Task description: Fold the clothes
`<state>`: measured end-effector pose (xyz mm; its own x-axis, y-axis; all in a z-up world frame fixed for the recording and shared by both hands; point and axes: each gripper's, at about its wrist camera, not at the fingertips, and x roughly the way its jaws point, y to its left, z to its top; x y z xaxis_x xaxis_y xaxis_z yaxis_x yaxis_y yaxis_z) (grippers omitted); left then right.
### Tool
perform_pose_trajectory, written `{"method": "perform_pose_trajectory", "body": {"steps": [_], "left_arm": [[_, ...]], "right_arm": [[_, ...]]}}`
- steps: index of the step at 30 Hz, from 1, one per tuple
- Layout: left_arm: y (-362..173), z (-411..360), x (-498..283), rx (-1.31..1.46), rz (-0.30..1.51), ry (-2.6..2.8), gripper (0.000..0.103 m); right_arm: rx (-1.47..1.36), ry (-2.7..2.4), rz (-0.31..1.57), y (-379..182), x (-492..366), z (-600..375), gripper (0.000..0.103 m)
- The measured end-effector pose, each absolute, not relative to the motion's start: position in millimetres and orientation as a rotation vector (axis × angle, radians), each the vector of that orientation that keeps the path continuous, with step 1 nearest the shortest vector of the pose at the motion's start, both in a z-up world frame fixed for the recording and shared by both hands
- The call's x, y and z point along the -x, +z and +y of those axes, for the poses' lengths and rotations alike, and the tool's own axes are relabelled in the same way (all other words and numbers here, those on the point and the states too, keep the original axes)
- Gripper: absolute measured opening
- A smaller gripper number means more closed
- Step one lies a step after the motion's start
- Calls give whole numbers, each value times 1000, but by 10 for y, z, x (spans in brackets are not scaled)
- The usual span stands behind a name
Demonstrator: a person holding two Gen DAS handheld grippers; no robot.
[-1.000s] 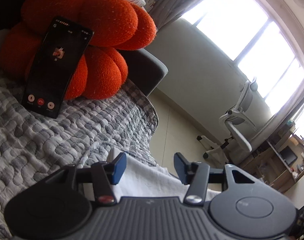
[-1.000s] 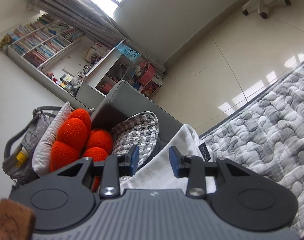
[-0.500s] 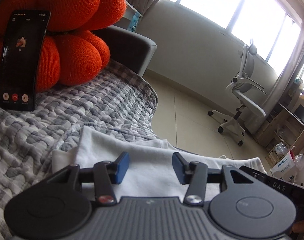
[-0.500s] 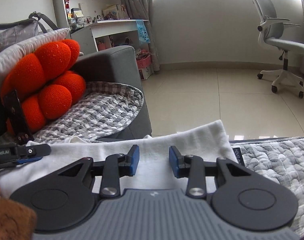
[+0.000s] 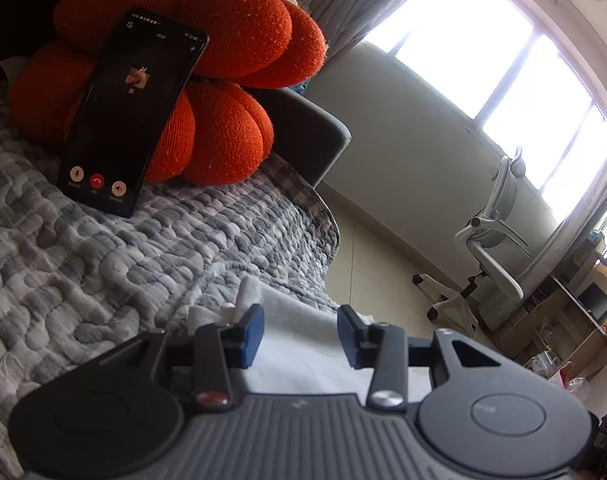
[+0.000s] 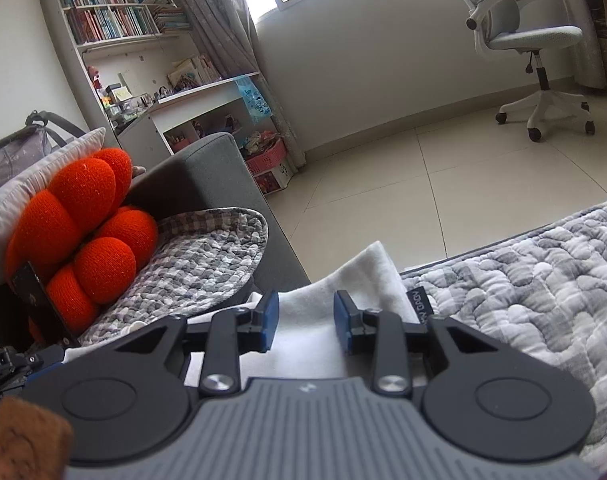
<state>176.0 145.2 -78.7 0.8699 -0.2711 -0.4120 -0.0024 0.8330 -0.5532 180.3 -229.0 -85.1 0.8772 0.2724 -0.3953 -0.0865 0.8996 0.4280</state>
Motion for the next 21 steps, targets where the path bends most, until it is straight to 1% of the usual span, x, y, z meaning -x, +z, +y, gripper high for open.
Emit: {"method": "perform_pose_trajectory", "body": {"steps": [2, 3, 5, 8, 12, 18, 21], "left_arm": [[-714, 1476, -1730, 580, 516, -138, 49], [-672, 1483, -1710, 577, 523, -131, 50], [-596, 1493, -1643, 561, 545, -105, 58], [-537, 1554, -1487, 570, 593, -64, 63], [-552, 1642, -1301, 656, 648, -39, 65], [-475, 1579, -1069, 690, 713, -40, 67], [-460, 1537, -1001, 744, 755, -60, 74]], "right_arm": [[-396, 196, 461, -810, -1782, -2273, 36], [-384, 201, 459, -787, -1765, -2257, 36], [-360, 222, 455, -741, -1722, -2216, 38], [-324, 278, 457, -691, -1661, -2143, 41], [-261, 327, 461, -655, -1583, -2042, 41], [-244, 360, 482, -715, -1572, -2010, 41], [-251, 370, 487, -725, -1567, -2006, 41]]}}
